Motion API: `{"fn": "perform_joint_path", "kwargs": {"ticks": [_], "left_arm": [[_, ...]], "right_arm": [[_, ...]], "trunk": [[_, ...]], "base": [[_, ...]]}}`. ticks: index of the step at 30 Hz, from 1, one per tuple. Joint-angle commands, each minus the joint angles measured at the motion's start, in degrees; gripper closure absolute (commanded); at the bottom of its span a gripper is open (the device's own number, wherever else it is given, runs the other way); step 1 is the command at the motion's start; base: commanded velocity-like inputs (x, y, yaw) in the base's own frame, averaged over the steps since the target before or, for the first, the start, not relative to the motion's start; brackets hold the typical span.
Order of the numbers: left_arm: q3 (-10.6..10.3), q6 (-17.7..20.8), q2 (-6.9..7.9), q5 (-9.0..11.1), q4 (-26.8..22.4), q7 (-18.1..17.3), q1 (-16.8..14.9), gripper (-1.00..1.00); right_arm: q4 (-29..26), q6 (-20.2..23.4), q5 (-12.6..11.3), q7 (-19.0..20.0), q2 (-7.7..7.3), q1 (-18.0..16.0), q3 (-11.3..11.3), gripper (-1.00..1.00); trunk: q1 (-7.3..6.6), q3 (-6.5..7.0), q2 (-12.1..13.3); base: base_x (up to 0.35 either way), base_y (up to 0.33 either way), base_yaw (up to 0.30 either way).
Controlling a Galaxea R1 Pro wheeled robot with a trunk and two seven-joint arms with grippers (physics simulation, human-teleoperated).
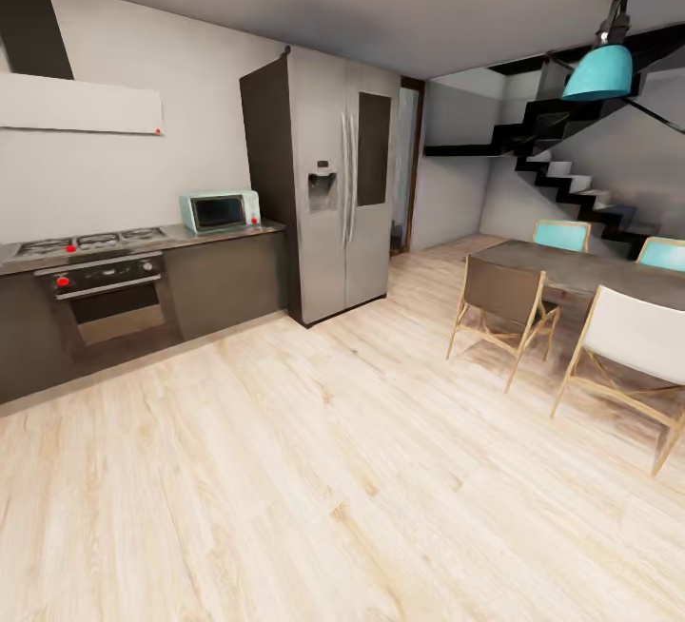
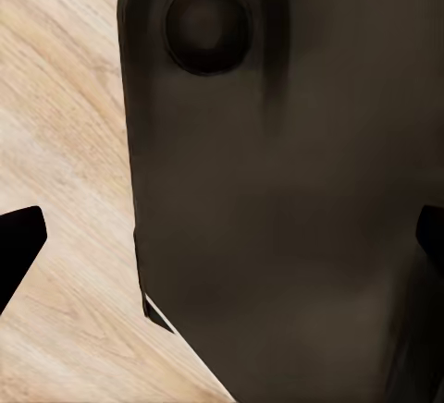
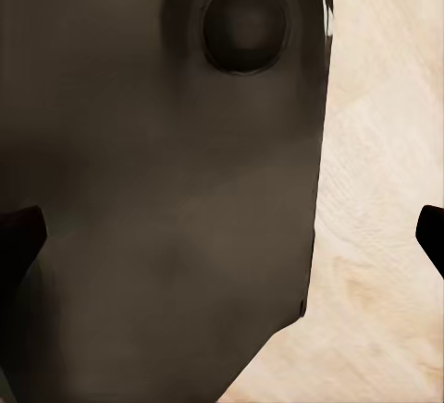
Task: Put the three can of soda from the living room inside the tash can in the kitchen.
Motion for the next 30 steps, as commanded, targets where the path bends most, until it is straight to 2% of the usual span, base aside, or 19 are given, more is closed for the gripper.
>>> {"fn": "perform_joint_path", "kwargs": {"ticks": [1,4,24,30], "left_arm": [[0.0,0.0,0.00,0.0,0.0,0.0,0.0,-1.00],[0.1,-0.3,-0.97,0.0,-1.0,-0.1,0.6,-1.00],[0.1,-0.3,-0.97,0.0,-1.2,-0.1,0.5,-1.00],[0.4,1.4,0.69,0.3,-3.1,-1.9,1.9,-1.00]], "right_arm": [[0.0,0.0,0.0,0.0,0.00,0.0,0.0,-1.00],[0.1,0.0,-0.2,0.0,-0.09,-0.4,0.0,-1.00],[0.1,0.0,-0.2,0.0,-0.09,-0.4,0.0,-1.00],[-1.9,1.6,-0.1,1.6,-2.03,-2.3,-0.3,-1.00]], "trunk": [[0.00,0.00,0.0],[0.00,0.00,0.0],[0.00,0.00,0.0],[0.00,0.00,0.0]], "base": [[0.000,0.000,0.000],[0.000,0.000,0.000],[0.000,0.000,0.000],[0.000,0.000,0.000]]}}
